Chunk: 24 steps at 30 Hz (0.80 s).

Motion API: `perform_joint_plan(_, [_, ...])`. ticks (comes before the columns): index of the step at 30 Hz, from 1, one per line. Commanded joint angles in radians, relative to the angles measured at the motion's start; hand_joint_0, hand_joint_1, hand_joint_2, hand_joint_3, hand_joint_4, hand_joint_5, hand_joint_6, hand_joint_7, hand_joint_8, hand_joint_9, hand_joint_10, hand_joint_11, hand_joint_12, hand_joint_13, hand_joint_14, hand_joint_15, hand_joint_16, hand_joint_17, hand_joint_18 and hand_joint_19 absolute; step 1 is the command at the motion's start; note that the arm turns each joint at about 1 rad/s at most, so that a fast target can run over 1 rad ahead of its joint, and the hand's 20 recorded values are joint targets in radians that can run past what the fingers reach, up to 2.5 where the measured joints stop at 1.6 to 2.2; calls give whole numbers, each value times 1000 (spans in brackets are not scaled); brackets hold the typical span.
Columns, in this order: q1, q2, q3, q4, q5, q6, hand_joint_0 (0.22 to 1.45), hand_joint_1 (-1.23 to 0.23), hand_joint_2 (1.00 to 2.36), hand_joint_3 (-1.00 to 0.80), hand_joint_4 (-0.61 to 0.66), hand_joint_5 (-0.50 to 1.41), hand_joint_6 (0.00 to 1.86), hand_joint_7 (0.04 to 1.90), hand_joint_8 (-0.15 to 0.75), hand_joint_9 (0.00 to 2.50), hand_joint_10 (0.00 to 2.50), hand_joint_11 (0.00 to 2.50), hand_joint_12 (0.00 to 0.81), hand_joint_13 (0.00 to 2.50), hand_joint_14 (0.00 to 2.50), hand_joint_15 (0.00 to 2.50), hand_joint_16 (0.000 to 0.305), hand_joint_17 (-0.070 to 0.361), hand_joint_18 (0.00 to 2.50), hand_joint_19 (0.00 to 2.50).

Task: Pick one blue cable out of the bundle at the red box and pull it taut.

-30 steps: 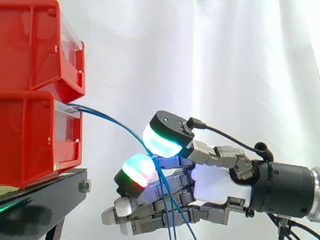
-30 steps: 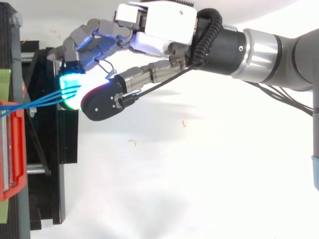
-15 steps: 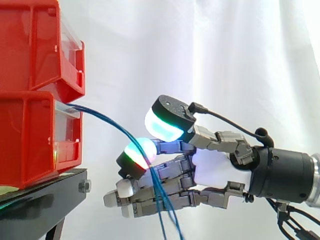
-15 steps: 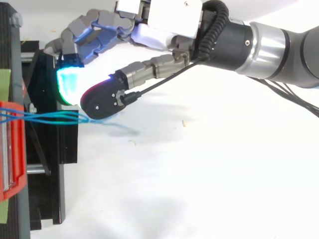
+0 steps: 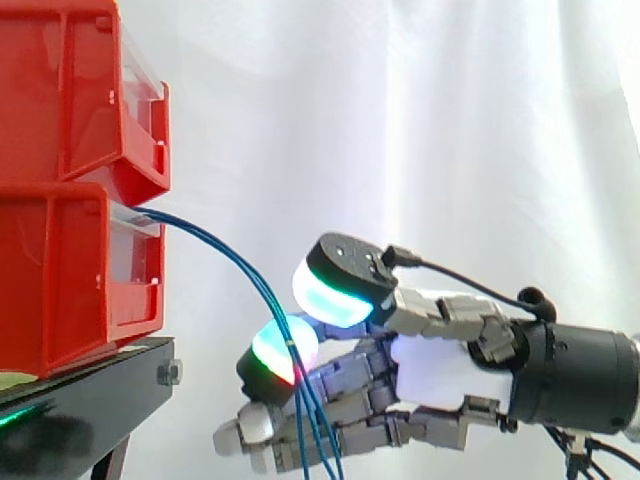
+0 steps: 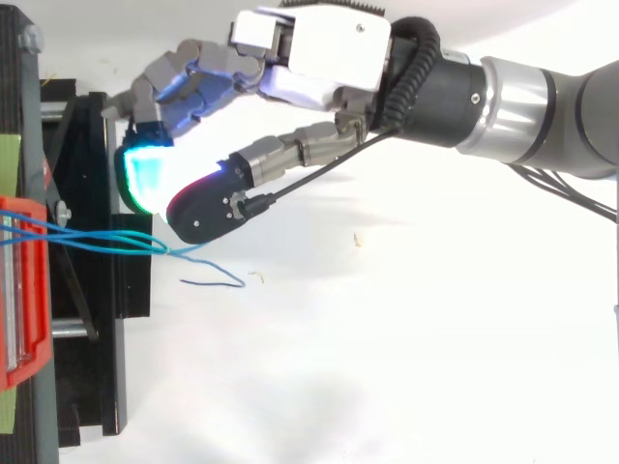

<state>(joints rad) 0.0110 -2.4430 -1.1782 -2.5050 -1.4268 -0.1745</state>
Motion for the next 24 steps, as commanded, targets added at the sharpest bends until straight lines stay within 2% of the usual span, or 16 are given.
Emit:
perform_joint_plan(1, [7,-10,-44,95,23,-2,507,-693,1001,-470,217,-134,715,972,378,806,15,638,395,395,8,226,62,140,255,210])
perform_joint_plan(5, [14,-11,-69,193,46,-3,503,-678,1001,-473,223,-124,651,1042,382,806,13,638,397,401,8,227,62,140,257,216])
perform_joint_plan(14, [23,-11,-70,204,74,-2,500,-671,1001,-483,262,-98,500,1249,379,788,12,594,396,398,8,223,63,141,251,216])
perform_joint_plan(16, [23,-11,-70,203,75,-3,499,-671,1001,-486,276,-101,501,1219,380,784,12,590,397,396,8,219,63,141,251,221])
perform_joint_plan(20, [29,-34,-70,209,77,1,497,-676,1001,-485,289,-102,501,1202,379,773,12,587,398,396,8,219,63,142,253,215])
perform_joint_plan(21, [33,-51,-70,224,80,10,498,-678,1001,-486,287,-102,501,1205,378,772,14,586,397,396,8,219,63,141,253,219])
perform_joint_plan(24, [43,-59,-70,230,83,23,501,-685,1002,-482,269,-100,501,1220,379,776,12,588,395,397,8,219,62,140,254,214])
